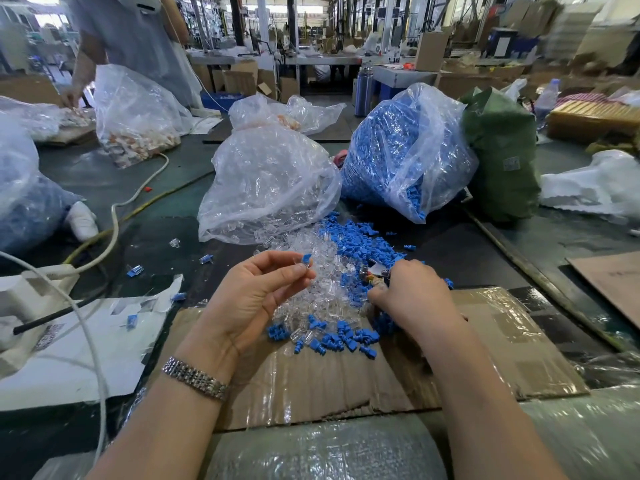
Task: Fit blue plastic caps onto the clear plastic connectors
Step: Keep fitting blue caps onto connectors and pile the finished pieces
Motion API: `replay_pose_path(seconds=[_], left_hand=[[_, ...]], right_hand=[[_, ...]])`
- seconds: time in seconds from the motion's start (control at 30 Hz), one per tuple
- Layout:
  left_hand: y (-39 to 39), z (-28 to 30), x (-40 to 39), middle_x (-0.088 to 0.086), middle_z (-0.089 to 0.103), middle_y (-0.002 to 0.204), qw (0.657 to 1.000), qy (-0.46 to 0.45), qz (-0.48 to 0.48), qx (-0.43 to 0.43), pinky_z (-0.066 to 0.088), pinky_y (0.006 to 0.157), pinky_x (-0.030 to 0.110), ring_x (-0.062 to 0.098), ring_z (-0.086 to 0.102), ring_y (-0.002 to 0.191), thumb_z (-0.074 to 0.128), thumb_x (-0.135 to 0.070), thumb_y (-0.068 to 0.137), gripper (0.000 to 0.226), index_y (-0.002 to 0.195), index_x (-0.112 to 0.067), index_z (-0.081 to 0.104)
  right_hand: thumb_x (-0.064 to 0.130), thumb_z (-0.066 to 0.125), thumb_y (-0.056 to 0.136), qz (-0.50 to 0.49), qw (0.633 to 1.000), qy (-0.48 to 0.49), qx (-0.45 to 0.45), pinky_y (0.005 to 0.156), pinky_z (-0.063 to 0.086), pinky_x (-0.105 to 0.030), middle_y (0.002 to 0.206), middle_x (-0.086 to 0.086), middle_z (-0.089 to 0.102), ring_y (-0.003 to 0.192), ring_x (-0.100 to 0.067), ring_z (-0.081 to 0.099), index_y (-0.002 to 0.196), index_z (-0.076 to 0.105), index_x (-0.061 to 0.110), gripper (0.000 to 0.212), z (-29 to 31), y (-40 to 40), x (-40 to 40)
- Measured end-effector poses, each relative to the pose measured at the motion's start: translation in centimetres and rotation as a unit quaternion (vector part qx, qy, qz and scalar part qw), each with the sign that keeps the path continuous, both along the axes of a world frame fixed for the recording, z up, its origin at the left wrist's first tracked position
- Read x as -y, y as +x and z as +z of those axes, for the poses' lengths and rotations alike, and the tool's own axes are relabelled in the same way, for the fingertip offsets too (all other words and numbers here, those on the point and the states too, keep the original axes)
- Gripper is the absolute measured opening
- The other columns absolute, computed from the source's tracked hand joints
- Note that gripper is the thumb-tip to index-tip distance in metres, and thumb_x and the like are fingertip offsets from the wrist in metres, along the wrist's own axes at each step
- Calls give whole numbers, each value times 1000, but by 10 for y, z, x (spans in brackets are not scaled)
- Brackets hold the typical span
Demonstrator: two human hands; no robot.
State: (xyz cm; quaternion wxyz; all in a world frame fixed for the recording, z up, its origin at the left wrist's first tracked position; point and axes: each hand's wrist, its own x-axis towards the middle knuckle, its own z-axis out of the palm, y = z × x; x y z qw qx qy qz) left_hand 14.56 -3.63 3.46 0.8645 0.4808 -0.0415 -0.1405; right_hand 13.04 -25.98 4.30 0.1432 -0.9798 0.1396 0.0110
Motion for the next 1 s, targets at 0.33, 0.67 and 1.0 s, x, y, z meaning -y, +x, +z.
replay_pose_path(seconds=[0.33,0.67,1.0], left_hand=[[3,0,-5,16,76,110,999,-15,51,8,60,77,26,25,74,101,77,-1,73,23,96,-7,81],[-3,0,1,6,78,95,990,79,63,95,57,76,21,13,72,89,88,-23,56,36,91,-17,82],[-7,2,3,5,79,100,957,219,87,171,56,86,20,16,74,100,78,-19,74,26,99,-15,80]], right_hand=[[24,64,98,114,929,352,-4,62,55,-38,67,-8,60,59,-19,66,75,57,9,28,36,-17,-1],[23,56,103,207,892,391,-92,76,60,-43,79,-11,62,70,-21,63,83,56,10,24,35,-22,-35],[34,51,105,208,902,369,-81,73,62,-46,77,-11,71,63,-22,71,85,55,11,31,29,-23,-41]])
